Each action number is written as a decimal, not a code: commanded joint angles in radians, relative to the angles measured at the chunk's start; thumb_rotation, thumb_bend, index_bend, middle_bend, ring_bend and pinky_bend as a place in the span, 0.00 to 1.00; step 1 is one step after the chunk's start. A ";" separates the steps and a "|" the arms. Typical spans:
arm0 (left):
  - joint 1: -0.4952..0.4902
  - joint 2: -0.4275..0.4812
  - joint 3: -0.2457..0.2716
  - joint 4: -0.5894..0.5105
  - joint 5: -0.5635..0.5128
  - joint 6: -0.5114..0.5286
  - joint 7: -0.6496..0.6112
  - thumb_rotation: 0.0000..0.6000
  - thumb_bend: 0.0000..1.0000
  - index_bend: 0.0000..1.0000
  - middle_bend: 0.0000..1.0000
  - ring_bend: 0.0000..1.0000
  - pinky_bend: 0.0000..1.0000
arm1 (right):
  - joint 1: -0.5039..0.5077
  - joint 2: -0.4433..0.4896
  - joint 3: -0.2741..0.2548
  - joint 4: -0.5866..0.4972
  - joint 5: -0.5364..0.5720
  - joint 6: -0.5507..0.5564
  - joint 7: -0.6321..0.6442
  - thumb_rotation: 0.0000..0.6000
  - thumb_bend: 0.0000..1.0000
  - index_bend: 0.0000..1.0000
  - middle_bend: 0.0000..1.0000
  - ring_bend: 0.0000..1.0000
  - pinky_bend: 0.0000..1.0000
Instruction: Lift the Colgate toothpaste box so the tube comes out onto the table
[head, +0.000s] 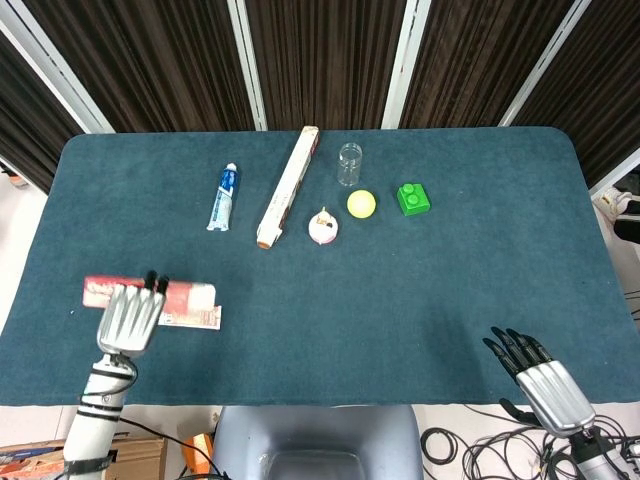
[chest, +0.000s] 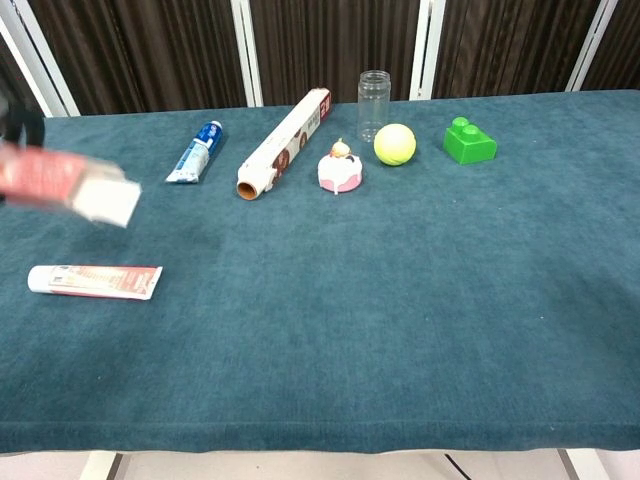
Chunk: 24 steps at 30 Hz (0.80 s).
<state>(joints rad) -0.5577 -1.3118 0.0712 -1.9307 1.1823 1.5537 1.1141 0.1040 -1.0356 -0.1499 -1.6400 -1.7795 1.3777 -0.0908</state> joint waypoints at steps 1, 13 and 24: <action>0.055 -0.013 0.055 0.006 -0.015 -0.073 -0.082 1.00 0.28 0.49 0.55 0.98 1.00 | 0.000 0.001 0.001 -0.001 0.002 -0.002 0.000 1.00 0.19 0.07 0.00 0.00 0.14; 0.103 -0.072 0.041 0.179 -0.034 -0.198 -0.291 1.00 0.28 0.23 0.34 0.74 0.90 | 0.004 -0.004 0.004 -0.006 0.014 -0.016 -0.015 1.00 0.19 0.07 0.00 0.00 0.14; 0.151 -0.042 0.040 0.208 0.036 -0.205 -0.422 1.00 0.24 0.00 0.07 0.44 0.86 | 0.004 -0.007 0.008 -0.015 0.029 -0.026 -0.032 1.00 0.19 0.07 0.00 0.00 0.14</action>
<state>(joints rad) -0.4176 -1.3631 0.1116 -1.7230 1.2007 1.3348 0.7062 0.1080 -1.0422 -0.1422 -1.6550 -1.7506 1.3524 -0.1228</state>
